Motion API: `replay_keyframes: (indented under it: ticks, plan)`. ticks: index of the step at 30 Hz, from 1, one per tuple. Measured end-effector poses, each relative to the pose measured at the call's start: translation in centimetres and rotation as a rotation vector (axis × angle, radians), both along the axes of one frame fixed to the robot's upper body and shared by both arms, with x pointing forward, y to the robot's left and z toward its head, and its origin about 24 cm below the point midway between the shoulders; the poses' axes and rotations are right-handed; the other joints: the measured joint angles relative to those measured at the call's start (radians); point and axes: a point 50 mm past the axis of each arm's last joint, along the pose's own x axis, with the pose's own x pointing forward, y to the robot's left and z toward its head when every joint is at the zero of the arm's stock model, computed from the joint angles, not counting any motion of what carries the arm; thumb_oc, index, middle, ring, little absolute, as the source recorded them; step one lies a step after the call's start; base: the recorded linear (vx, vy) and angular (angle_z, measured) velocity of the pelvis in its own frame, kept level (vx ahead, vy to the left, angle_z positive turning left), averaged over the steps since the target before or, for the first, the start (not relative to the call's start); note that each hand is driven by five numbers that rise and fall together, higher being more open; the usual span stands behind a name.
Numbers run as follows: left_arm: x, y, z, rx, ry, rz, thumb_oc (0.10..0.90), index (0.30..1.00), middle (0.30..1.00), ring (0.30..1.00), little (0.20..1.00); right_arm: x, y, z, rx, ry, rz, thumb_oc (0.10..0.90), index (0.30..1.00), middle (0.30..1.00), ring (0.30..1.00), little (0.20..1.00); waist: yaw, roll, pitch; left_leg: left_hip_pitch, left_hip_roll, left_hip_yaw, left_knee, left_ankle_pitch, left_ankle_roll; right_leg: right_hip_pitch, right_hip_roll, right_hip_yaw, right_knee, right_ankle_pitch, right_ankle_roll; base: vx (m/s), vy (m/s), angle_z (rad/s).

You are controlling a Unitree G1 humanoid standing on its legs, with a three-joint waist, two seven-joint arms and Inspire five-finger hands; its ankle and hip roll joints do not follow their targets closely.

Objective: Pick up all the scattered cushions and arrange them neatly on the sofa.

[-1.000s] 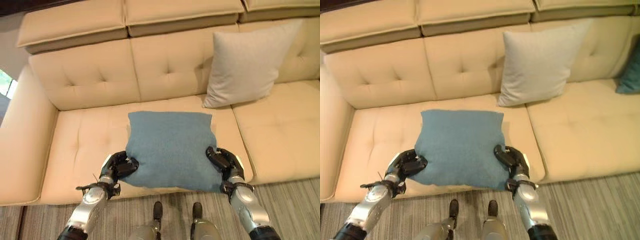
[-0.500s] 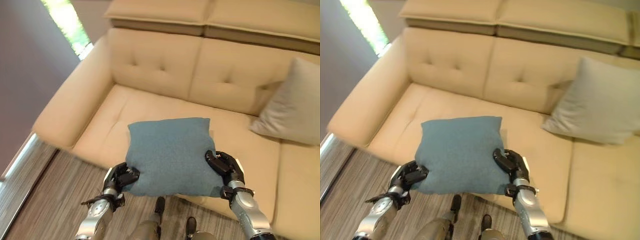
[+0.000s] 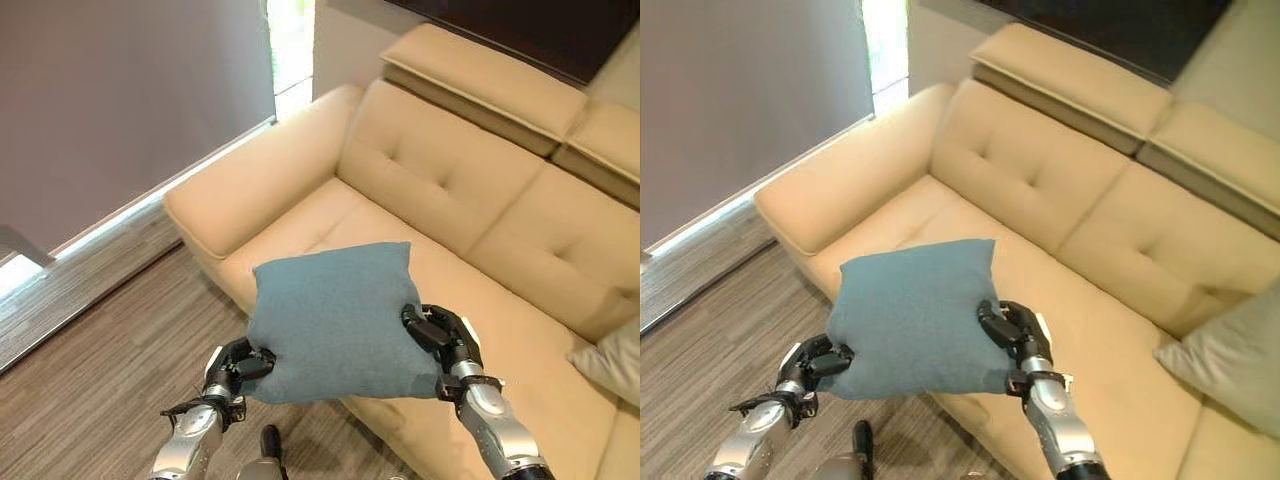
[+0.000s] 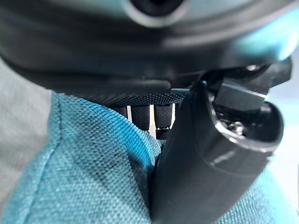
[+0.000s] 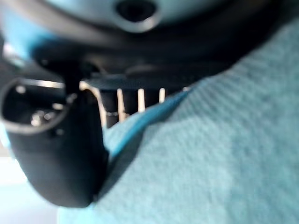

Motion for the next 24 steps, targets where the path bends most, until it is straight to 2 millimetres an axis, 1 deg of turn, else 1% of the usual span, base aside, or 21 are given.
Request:
replay_keyframes:
  ticks: [1,3,5,6,7,8,9,10,11,13,14,15,16,17,18,19,20,21,22,23,24]
  plan:
    - [0.0,0.4,0.1,0.017,-0.001,0.003,0.400,0.300,0.300,0.300,0.300,0.0,0.5,-0.1,0.009,0.002,0.011,0.400,0.300,0.300,0.300,0.300,-0.005,-0.006,-0.004,-0.001,-0.028,0.002,0.005,-0.007,0.010,0.013,-0.023,-0.012,0.003,0.064,0.027,0.10,0.348,0.50]
    - [0.0,0.7,0.2,0.026,-0.002,0.007,0.400,0.300,0.300,0.300,0.300,0.0,0.7,-0.2,0.013,0.010,0.016,0.400,0.300,0.300,0.300,0.300,0.008,0.004,-0.007,0.007,-0.039,0.011,0.003,-0.011,0.017,0.007,-0.050,-0.019,0.047,0.066,0.052,0.13,0.500,0.41]
    - [-0.4,0.9,-0.1,0.033,0.012,0.005,0.400,0.300,0.300,0.300,0.300,0.0,1.0,-0.3,0.004,0.015,0.032,0.400,0.300,0.300,0.300,0.300,0.021,0.005,-0.007,0.008,-0.052,0.042,0.019,-0.028,0.039,0.011,-0.074,-0.027,0.093,0.063,0.058,0.10,0.459,0.38]
    - [-0.7,0.3,-0.6,0.024,0.031,-0.003,0.400,0.300,0.300,0.300,0.300,-0.1,0.4,-0.3,-0.016,0.022,0.022,0.400,0.300,0.300,0.300,0.300,0.011,0.018,-0.013,0.010,-0.064,0.057,0.028,-0.045,0.057,-0.007,-0.111,-0.045,0.181,0.057,0.058,0.09,0.377,0.45]
    - [-1.0,0.0,-0.9,0.019,0.042,-0.003,0.400,0.300,0.300,0.300,0.300,0.0,0.0,-0.2,-0.032,0.021,0.016,0.400,0.300,0.300,0.300,0.300,0.010,0.016,-0.016,0.012,-0.069,0.059,0.027,-0.056,0.055,-0.035,-0.141,-0.034,0.249,0.044,0.050,0.09,0.357,0.39]
    - [-1.2,0.0,-1.1,0.020,0.050,-0.003,0.400,0.300,0.300,0.300,0.300,0.0,0.2,-0.2,-0.027,0.021,0.019,0.400,0.300,0.300,0.300,0.300,0.010,0.009,-0.017,0.011,-0.080,0.060,0.031,-0.069,0.074,-0.059,-0.151,-0.020,0.279,0.047,0.042,0.14,0.325,0.17]
    - [-1.5,-0.1,-1.6,0.019,0.075,-0.002,0.400,0.300,0.300,0.300,0.300,-0.1,0.3,-0.3,-0.027,0.021,0.023,0.400,0.300,0.300,0.300,0.300,-0.011,0.009,-0.017,0.012,-0.093,0.038,0.025,-0.070,0.083,-0.099,-0.160,0.047,0.357,0.054,0.019,0.12,0.189,0.24]
    - [-1.7,-0.1,-1.9,0.038,0.095,-0.011,0.400,0.300,0.300,0.300,0.300,-0.3,0.7,-0.5,-0.019,0.030,0.029,0.400,0.300,0.300,0.300,0.300,-0.024,0.011,-0.016,0.020,-0.090,0.025,0.001,-0.053,0.083,-0.148,-0.132,0.142,0.390,-0.004,0.024,0.19,0.279,0.28]
    - [-1.8,0.1,-2.1,0.051,0.109,-0.014,0.400,0.300,0.300,0.300,0.300,-0.6,1.0,-0.8,-0.015,0.040,0.039,0.400,0.300,0.300,0.300,0.300,-0.033,0.013,-0.016,0.028,-0.085,0.016,-0.023,-0.040,0.083,-0.187,-0.090,0.196,0.382,-0.044,0.034,0.18,0.227,0.18]
    - [-2.1,0.4,-2.5,0.081,0.144,-0.027,0.400,0.300,0.300,0.300,0.300,-0.9,1.5,-1.1,-0.013,0.060,0.053,0.400,0.300,0.300,0.300,0.300,-0.057,0.008,-0.013,0.059,-0.083,0.013,-0.061,-0.028,0.083,-0.267,-0.005,0.232,0.353,-0.071,0.041,0.14,0.139,0.13]
    - [-2.3,0.4,-2.8,0.087,0.159,-0.030,0.400,0.300,0.300,0.300,0.300,-0.9,1.5,-1.2,-0.015,0.064,0.057,0.400,0.300,0.300,0.300,0.300,-0.061,0.008,-0.012,0.072,-0.085,0.014,-0.070,-0.025,0.080,-0.283,0.014,0.233,0.341,-0.070,0.040,0.16,0.106,-0.01]
    - [-2.4,0.3,-3.0,0.094,0.172,-0.036,0.400,0.300,0.300,0.300,0.300,-0.9,1.5,-1.2,-0.016,0.066,0.058,0.400,0.300,0.300,0.300,0.300,-0.062,0.004,-0.008,0.097,-0.086,0.029,-0.081,-0.026,0.081,-0.318,0.042,0.220,0.322,-0.060,0.025,0.10,0.058,-0.15]
    - [-2.5,0.2,-3.0,0.090,0.173,-0.034,0.400,0.300,0.300,0.300,0.300,-0.9,1.5,-1.2,-0.017,0.067,0.062,0.400,0.300,0.300,0.300,0.300,-0.063,0.002,-0.006,0.108,-0.087,0.040,-0.086,-0.030,0.085,-0.339,0.054,0.196,0.311,-0.055,0.016,0.21,0.075,-0.38]
    - [-2.4,0.2,-3.0,0.093,0.172,-0.026,0.400,0.300,0.300,0.300,0.300,-0.8,1.7,-1.1,-0.013,0.062,0.067,0.400,0.300,0.300,0.300,0.300,-0.056,-0.005,-0.003,0.117,-0.083,0.061,-0.090,-0.048,0.096,-0.373,0.057,0.116,0.277,-0.042,0.005,0.17,0.008,-0.40]
    - [-2.4,0.2,-3.0,0.092,0.170,-0.018,0.400,0.300,0.300,0.300,0.300,-0.7,1.7,-1.0,-0.010,0.058,0.069,0.400,0.300,0.300,0.300,0.300,-0.062,-0.010,0.001,0.126,-0.083,0.068,-0.089,-0.066,0.097,-0.407,0.061,0.062,0.247,-0.025,-0.007,0.17,0.008,-0.37]
    - [-2.4,0.1,-3.1,0.092,0.171,-0.019,0.400,0.300,0.300,0.300,0.300,-0.7,1.7,-1.0,-0.011,0.059,0.069,0.400,0.300,0.300,0.300,0.300,-0.065,-0.012,0.001,0.134,-0.085,0.074,-0.088,-0.069,0.092,-0.411,0.062,0.032,0.223,0.000,-0.010,0.13,-0.044,-0.12]
    - [-2.4,0.1,-3.1,0.095,0.173,-0.022,0.400,0.300,0.300,0.300,0.300,-1.0,1.4,-1.2,-0.014,0.068,0.063,0.400,0.300,0.300,0.300,0.300,-0.069,-0.023,-0.001,0.154,-0.091,0.075,-0.086,-0.076,0.078,-0.395,0.063,0.019,0.179,0.036,-0.014,0.15,-0.058,-0.02]
    - [-2.4,0.1,-3.1,0.095,0.173,-0.024,0.400,0.300,0.300,0.300,0.300,-1.0,1.3,-1.3,-0.014,0.072,0.058,0.400,0.300,0.300,0.300,0.300,-0.070,-0.027,0.000,0.164,-0.092,0.075,-0.083,-0.082,0.070,-0.378,0.064,0.014,0.160,0.075,-0.031,0.30,-0.106,-0.06]
    - [-2.5,-0.4,-3.2,0.080,0.174,-0.024,0.400,0.300,0.300,0.300,0.300,-1.1,1.1,-1.3,-0.012,0.077,0.053,0.400,0.300,0.300,0.300,0.300,-0.075,-0.019,0.001,0.175,-0.073,0.076,-0.069,-0.103,0.049,-0.354,0.095,0.020,0.139,0.094,-0.066,0.42,-0.145,-0.34]
    - [-2.9,-0.4,-3.4,0.074,0.185,-0.018,0.400,0.300,0.300,0.300,0.300,-1.1,1.0,-1.3,-0.019,0.081,0.063,0.400,0.300,0.300,0.300,0.300,-0.072,-0.007,-0.002,0.198,-0.026,0.096,-0.027,-0.136,0.010,-0.311,0.157,0.050,0.096,0.078,-0.093,0.34,-0.128,-0.49]
    - [-2.9,-0.4,-3.4,0.074,0.184,-0.017,0.400,0.300,0.300,0.300,0.300,-1.1,0.9,-1.3,-0.021,0.081,0.063,0.400,0.300,0.300,0.300,0.300,-0.071,-0.004,-0.003,0.206,-0.006,0.105,0.004,-0.154,0.006,-0.296,0.180,0.055,0.093,0.062,-0.113,0.28,-0.162,-0.52]
